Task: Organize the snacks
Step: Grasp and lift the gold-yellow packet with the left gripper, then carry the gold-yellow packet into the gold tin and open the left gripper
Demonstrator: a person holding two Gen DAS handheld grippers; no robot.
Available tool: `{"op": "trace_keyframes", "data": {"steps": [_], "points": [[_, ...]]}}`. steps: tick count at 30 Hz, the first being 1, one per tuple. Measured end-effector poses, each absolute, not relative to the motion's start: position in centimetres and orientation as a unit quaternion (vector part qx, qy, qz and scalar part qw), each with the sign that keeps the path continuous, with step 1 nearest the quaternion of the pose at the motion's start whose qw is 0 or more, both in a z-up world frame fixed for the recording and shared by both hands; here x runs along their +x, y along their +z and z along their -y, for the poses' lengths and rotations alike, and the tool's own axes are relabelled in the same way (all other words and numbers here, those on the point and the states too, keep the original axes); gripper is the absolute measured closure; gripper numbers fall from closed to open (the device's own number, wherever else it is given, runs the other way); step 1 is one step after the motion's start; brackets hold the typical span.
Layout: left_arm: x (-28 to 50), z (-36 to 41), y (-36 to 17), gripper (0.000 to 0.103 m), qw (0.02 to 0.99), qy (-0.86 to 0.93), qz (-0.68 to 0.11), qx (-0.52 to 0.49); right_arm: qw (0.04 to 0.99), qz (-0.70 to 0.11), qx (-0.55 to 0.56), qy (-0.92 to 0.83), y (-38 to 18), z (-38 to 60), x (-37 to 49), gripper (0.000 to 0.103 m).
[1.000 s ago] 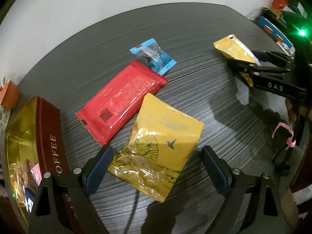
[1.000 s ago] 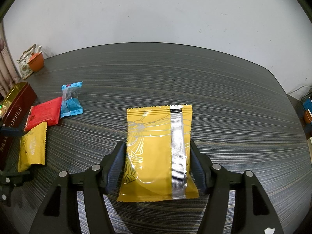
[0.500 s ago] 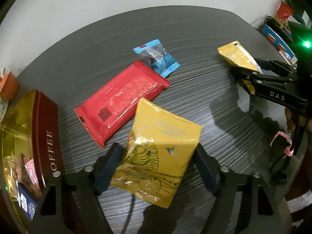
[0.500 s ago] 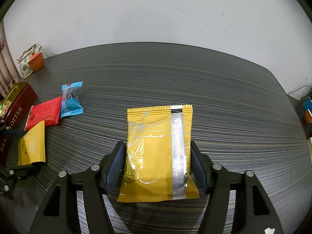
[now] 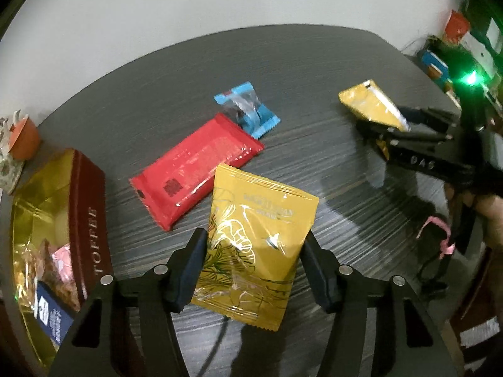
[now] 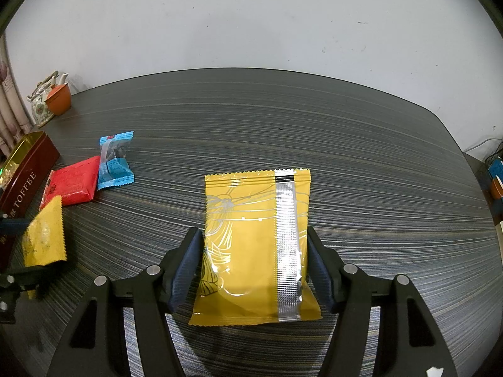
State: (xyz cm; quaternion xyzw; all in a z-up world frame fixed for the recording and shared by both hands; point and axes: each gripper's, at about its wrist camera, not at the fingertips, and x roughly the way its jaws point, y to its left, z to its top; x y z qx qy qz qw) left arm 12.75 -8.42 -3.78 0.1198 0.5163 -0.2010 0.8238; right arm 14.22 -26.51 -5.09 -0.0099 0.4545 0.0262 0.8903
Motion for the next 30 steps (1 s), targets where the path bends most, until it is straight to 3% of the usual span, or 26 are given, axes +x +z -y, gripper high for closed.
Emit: {"op": "trace_keyframes", "data": {"steps": [19,30], "points": [[13.6,-3.5,3.8,0.043,0.869,-0.101,-0.482,0.042,0.89,-0.455,-0.009,0.027,-5.2,26.6,14.2,0.042],[14.7,-12.9,1.9,0.043,0.866,-0.005,-0.5,0.017,0.89,-0.455,-0.009,0.027,-5.2,26.5,14.2,0.042]]}}
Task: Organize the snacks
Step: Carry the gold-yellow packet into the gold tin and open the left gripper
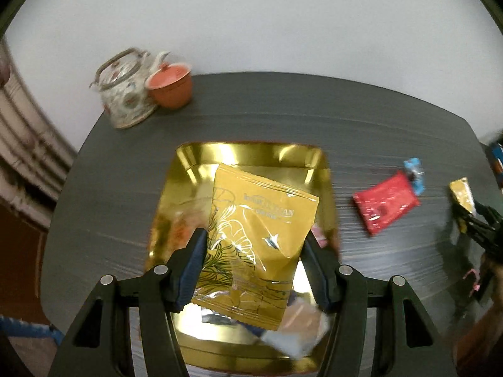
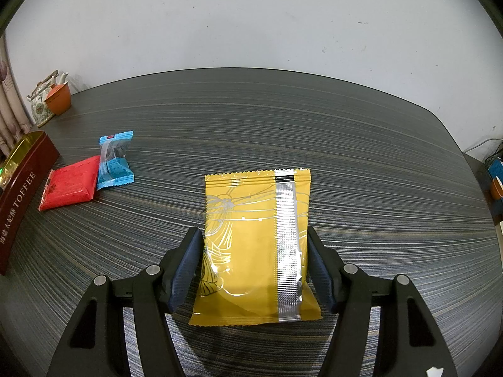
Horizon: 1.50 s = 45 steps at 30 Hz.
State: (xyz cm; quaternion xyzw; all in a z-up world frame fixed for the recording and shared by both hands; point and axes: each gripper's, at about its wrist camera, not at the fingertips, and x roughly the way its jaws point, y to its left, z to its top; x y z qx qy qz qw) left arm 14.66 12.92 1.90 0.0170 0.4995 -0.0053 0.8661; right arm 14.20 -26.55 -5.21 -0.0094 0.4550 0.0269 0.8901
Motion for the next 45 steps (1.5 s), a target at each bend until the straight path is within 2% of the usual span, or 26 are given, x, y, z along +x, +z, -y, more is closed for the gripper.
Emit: {"op": "trace_keyframes", "data": {"steps": [19,27,33,45], "points": [[15.2,-17.1,-2.2,0.043,0.852,0.021,-0.523,-0.014,0.89,-0.455,-0.009,0.027,-5.3,26.5,14.2,0.042],[14.9,-17.4,-2.0,0.042,0.852,0.014,-0.523,-0.014,0.89,-0.455,-0.008,0.028,-5.4,26.5,14.2,0.041],[13.8,-17.3,-1.0,0.031,0.859,0.01,-0.512,-0.006,0.89,-0.455,-0.008,0.028,-5.4,26.5,14.1,0.041],[8.7,-17.6,1.3,0.03,0.884,0.037,-0.466,0.012,0.89,-0.455,-0.009,0.026,-5.3,26.5,14.1,0.043]]}}
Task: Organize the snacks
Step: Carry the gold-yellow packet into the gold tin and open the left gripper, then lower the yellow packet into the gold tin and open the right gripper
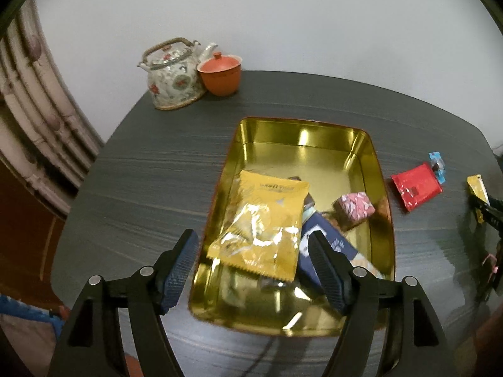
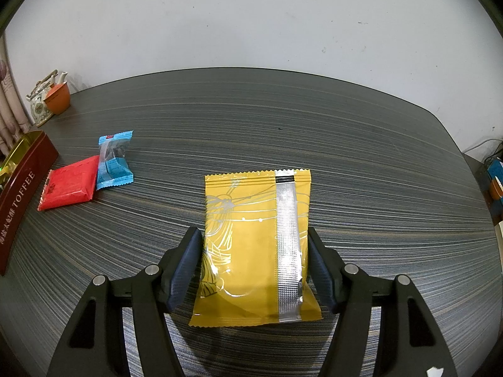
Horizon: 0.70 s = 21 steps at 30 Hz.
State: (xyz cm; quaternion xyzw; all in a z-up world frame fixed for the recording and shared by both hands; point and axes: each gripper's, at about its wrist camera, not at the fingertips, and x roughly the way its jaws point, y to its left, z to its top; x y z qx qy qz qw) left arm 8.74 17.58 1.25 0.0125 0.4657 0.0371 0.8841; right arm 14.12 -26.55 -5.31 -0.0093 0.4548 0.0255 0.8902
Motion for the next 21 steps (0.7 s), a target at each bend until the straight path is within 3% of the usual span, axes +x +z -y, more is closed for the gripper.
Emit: {"op": "trace_keyframes", "data": {"steps": [7,21], "points": [[6.4,-18.5,1.2,0.028,0.89,0.051,-0.453,0.021,0.891,-0.453,-0.01,0.026,-5.2,26.3,14.0,0.05],[5.7,-21.0,0.6,0.02,0.891,0.087,-0.446,0.004,0.896,-0.444,-0.027,0.009,-3.2,23.3,13.3,0.05]]}}
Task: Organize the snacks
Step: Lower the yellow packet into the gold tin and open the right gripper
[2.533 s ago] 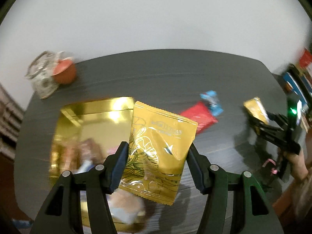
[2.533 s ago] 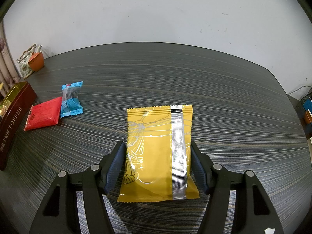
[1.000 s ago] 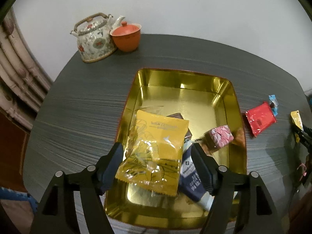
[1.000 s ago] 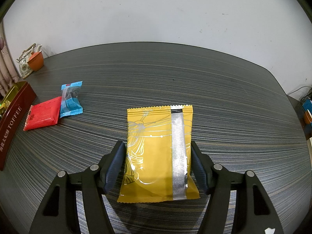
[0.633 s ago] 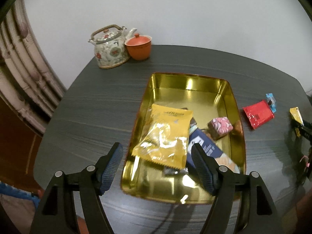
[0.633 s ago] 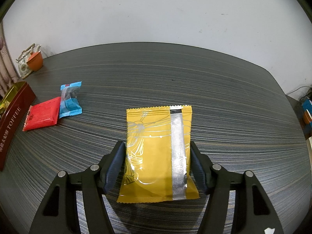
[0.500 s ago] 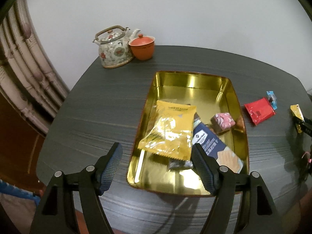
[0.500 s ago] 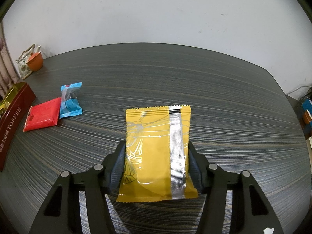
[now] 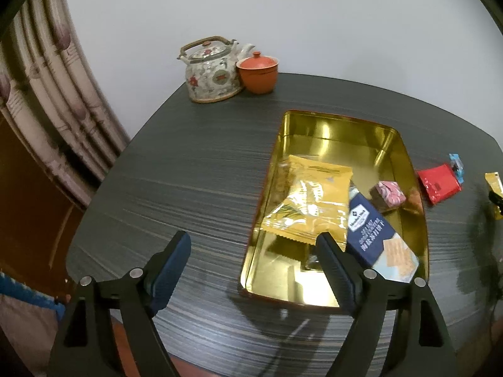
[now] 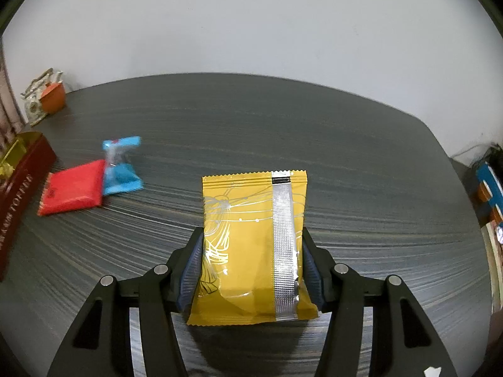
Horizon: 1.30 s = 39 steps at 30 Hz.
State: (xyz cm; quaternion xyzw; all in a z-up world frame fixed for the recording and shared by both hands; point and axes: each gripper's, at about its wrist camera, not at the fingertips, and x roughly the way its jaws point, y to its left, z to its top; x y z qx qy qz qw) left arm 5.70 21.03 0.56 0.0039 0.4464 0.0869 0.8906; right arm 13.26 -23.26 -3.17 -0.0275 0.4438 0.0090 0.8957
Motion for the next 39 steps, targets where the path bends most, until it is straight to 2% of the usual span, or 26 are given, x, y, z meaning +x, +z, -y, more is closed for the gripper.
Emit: {"op": "trace_keyframes", "data": {"steps": [3,16,39], "points": [[5.6,-21.4,0.7,0.016,0.891,0.091,-0.445,-0.005,0.899,-0.436,-0.032,0.029,-1.7,21.2,12.9,0.05],[5.3,-22.3,1.1,0.014,0.892,0.107,-0.439,-0.019,0.897,-0.412,-0.047,0.156,2.9,8.8,11.3,0.05],[5.7,-24.1,0.6,0.014,0.882,0.138,-0.447,-0.054,0.87,-0.409,-0.088,0.261,2.5,-5.3,10.2,0.05]]}}
